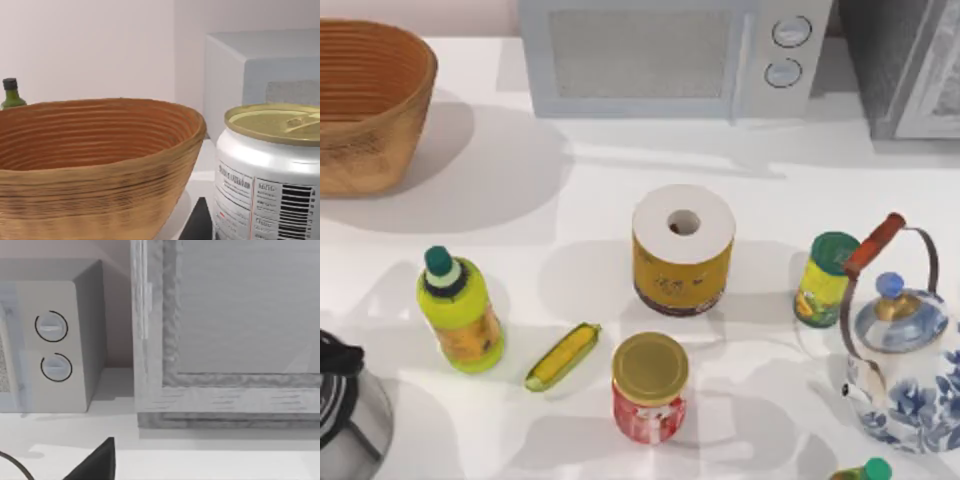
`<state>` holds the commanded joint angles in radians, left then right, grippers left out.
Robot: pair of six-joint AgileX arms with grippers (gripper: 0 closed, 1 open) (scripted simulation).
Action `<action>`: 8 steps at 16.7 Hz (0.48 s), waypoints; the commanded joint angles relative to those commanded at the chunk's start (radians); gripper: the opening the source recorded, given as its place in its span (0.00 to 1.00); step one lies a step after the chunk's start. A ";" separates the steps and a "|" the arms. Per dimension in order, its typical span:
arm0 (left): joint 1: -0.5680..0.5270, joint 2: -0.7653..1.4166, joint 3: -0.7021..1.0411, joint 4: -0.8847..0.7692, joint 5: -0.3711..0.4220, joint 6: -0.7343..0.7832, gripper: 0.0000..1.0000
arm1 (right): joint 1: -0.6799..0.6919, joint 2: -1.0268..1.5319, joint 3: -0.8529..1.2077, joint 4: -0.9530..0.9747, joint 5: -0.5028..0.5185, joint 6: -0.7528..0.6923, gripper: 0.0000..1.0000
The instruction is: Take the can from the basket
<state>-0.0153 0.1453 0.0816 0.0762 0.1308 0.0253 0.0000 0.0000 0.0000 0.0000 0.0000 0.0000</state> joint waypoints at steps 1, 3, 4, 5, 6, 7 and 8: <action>-0.006 0.058 0.030 0.028 0.049 0.006 0.00 | 0.000 0.000 0.000 0.000 0.000 0.000 1.00; -0.018 0.204 0.103 0.095 0.159 0.017 0.00 | 0.000 0.000 0.000 0.000 0.000 0.000 1.00; -0.024 0.290 0.143 0.131 0.219 0.023 0.00 | 0.000 0.000 0.000 0.000 0.000 0.000 1.00; -0.030 0.383 0.185 0.171 0.281 0.028 0.00 | 0.000 0.000 0.000 0.000 0.000 0.000 1.00; -0.035 0.483 0.229 0.213 0.343 0.034 0.00 | 0.000 0.000 0.000 0.000 0.000 0.000 1.00; -0.041 0.590 0.273 0.259 0.405 0.041 0.00 | 0.000 0.000 0.000 0.000 0.000 0.000 1.00; -0.046 0.703 0.318 0.310 0.465 0.047 0.00 | 0.000 0.000 0.000 0.000 0.000 0.000 1.00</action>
<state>-0.0614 0.8483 0.3993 0.3863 0.5961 0.0726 0.0000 0.0000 0.0000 0.0000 0.0000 0.0000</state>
